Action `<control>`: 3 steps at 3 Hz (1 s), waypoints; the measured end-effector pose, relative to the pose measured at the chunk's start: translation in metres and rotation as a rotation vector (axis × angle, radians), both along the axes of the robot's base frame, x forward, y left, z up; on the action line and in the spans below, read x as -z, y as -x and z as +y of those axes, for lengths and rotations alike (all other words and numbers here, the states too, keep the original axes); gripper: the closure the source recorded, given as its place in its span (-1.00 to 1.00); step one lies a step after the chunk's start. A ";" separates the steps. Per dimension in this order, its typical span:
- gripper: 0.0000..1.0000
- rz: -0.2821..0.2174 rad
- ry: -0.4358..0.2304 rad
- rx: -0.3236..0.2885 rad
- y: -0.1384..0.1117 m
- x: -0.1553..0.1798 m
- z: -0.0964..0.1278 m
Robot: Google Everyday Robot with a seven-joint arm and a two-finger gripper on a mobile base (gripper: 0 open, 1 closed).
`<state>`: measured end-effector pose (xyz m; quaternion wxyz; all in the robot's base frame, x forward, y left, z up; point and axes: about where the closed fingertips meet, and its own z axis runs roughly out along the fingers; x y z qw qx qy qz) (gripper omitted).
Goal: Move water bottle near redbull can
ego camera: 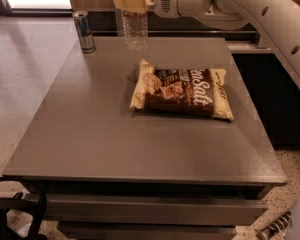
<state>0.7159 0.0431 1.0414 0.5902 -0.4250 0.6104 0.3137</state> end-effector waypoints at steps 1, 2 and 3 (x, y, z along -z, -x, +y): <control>1.00 0.014 0.033 0.004 -0.024 0.013 0.016; 1.00 0.018 0.046 -0.005 -0.045 0.039 0.045; 1.00 0.009 0.029 -0.015 -0.061 0.059 0.069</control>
Offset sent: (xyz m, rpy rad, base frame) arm 0.0727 0.0764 -0.0713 -0.0598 0.0130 0.0070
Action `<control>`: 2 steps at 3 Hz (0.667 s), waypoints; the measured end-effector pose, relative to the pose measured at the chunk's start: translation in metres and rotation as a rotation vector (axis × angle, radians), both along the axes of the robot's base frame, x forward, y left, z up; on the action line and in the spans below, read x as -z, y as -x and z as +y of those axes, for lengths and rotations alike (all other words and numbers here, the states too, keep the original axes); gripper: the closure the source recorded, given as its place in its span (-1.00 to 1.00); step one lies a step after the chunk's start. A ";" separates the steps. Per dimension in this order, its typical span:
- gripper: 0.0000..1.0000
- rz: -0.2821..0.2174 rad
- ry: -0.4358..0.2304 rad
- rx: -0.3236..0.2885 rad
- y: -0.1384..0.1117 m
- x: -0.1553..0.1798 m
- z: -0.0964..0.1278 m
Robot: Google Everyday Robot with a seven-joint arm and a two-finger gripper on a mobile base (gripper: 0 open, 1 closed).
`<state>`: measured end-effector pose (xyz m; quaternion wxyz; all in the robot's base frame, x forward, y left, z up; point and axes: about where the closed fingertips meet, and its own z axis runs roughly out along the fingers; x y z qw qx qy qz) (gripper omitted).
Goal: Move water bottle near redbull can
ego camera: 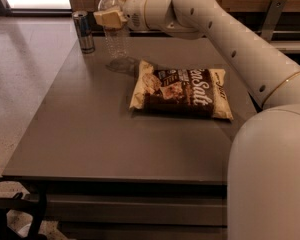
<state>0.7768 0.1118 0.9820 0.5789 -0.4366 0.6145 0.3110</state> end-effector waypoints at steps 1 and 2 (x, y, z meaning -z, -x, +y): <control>1.00 -0.012 -0.029 -0.017 -0.013 0.016 0.023; 1.00 -0.017 -0.055 -0.034 -0.023 0.026 0.040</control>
Offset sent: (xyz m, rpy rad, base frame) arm 0.0389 0.0525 -0.0372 0.0868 -0.0263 0.0430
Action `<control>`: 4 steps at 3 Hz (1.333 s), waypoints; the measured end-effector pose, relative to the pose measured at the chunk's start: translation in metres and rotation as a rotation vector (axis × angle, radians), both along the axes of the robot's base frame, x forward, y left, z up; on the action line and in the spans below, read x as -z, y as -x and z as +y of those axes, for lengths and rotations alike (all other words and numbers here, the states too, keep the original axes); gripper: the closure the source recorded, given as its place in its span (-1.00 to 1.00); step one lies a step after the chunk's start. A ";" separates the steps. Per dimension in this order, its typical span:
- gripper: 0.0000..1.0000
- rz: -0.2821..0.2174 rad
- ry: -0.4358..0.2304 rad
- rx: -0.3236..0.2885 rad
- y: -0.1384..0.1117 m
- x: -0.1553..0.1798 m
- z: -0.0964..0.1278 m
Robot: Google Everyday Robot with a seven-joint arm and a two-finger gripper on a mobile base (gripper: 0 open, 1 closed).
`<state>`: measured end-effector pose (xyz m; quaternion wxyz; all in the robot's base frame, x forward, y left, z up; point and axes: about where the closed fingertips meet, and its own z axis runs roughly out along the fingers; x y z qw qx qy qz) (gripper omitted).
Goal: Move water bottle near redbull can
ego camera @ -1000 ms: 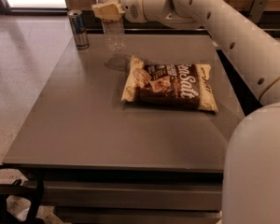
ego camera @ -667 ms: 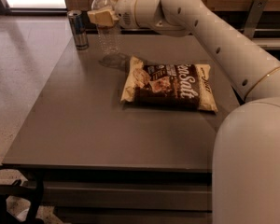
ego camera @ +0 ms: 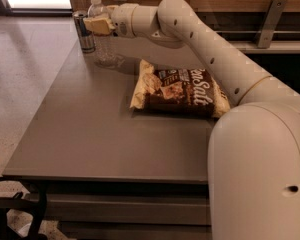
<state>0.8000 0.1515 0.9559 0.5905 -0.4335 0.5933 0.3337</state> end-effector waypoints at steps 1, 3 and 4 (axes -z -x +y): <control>1.00 -0.001 -0.008 0.000 -0.007 0.008 0.008; 1.00 0.014 0.010 0.025 -0.014 0.024 0.009; 0.48 0.015 0.009 0.021 -0.013 0.024 0.012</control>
Offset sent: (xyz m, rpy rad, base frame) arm 0.0190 0.0034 -0.0263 -0.0010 0.0128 -0.0393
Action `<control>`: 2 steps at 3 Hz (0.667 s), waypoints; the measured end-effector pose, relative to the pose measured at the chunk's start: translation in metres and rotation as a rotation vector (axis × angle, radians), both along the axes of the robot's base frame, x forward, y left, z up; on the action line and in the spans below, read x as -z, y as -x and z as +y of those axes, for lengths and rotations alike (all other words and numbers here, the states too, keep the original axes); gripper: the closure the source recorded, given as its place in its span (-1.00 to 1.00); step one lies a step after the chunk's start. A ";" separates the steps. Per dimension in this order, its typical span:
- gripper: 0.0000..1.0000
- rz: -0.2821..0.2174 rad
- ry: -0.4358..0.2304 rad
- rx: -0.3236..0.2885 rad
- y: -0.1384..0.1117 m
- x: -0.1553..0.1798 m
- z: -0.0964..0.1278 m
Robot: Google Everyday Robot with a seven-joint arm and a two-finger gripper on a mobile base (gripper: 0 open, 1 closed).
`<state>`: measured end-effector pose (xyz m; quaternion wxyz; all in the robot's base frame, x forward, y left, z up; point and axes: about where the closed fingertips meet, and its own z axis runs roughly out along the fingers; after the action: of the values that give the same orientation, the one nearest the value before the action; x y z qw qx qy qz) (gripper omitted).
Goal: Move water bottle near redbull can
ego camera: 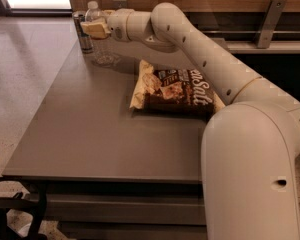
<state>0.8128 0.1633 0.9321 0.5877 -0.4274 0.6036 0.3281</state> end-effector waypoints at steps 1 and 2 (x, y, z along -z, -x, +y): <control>0.03 0.000 0.000 0.000 0.000 -0.001 0.000; -0.59 0.000 0.000 0.000 0.000 -0.002 0.000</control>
Offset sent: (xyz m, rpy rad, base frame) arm 0.0000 0.0000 0.0007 0.0000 0.0000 0.0000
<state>0.8127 0.1635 0.9338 0.5876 -0.4274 0.6036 0.3282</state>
